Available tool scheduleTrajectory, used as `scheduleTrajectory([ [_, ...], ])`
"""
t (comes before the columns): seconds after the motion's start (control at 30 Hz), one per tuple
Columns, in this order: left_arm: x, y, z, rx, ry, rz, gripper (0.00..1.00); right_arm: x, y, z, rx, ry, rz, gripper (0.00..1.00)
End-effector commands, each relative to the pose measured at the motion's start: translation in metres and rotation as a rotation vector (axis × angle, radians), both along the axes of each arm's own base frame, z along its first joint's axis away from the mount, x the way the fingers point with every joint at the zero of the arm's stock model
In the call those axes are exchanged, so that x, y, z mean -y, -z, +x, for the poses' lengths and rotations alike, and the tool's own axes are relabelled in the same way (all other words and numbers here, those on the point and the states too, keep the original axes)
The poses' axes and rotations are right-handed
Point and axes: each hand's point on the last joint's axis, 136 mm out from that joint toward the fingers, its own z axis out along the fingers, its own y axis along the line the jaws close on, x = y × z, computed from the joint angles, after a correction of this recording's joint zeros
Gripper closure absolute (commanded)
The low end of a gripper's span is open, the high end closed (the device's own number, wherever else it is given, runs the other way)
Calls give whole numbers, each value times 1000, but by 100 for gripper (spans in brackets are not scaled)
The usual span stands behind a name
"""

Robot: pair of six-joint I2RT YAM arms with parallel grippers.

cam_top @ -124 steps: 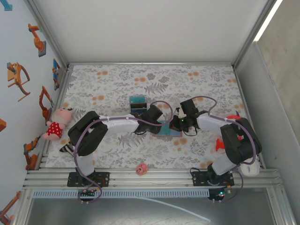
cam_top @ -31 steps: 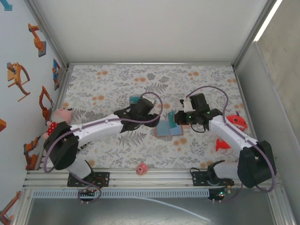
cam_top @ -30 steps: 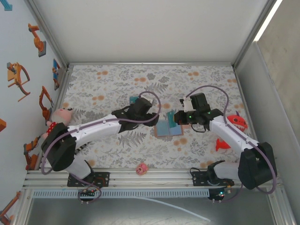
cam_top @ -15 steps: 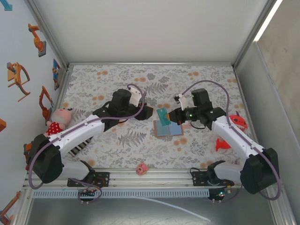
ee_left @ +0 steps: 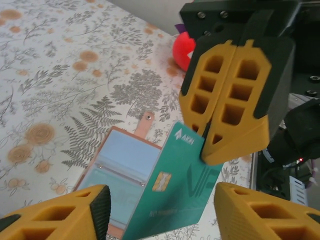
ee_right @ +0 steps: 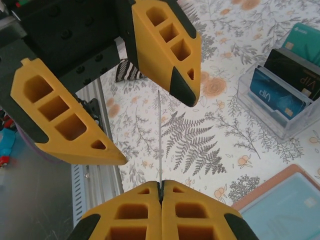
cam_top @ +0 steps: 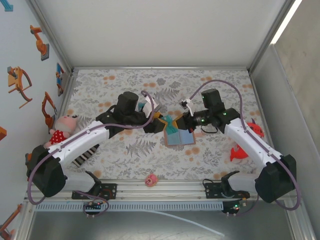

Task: Take the credit cards out of the card holder

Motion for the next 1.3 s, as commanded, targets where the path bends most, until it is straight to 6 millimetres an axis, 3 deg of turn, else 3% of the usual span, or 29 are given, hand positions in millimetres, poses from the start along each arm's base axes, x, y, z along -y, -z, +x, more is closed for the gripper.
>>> scheduleTrajectory([
  [0.0, 4, -7, -8, 4, 80, -17, 47, -5, -7, -13, 17, -77, 6, 100],
  [0.17, 7, -8, -14, -6, 117, -26, 70, -7, -6, -13, 23, -84, 1, 100],
  [0.23, 6, -6, -14, -5, 120, -22, 88, -7, -7, -12, 23, -81, -1, 100],
  [0.4, 4, -6, -15, -8, 108, -29, 99, -6, -8, -4, 38, -33, -17, 99],
  [0.5, 1, -4, -12, 2, 71, -32, 100, -3, -9, 4, 45, 22, -33, 76],
  [0.63, -8, -8, -3, 42, -24, -45, 100, 2, -13, 15, 76, 113, -40, 65],
  [0.8, -37, -12, 21, 111, -269, -83, 100, 14, -23, 27, 122, 261, -32, 63],
  [0.97, -71, -22, 35, 151, -485, -166, 100, 27, -33, 42, 114, 445, 19, 53],
  [1.2, -93, -41, 36, 165, -606, -318, 100, 19, -39, 51, 42, 514, 207, 53],
  [1.27, -96, -46, 37, 153, -628, -370, 100, 13, -44, 51, 26, 493, 289, 47],
])
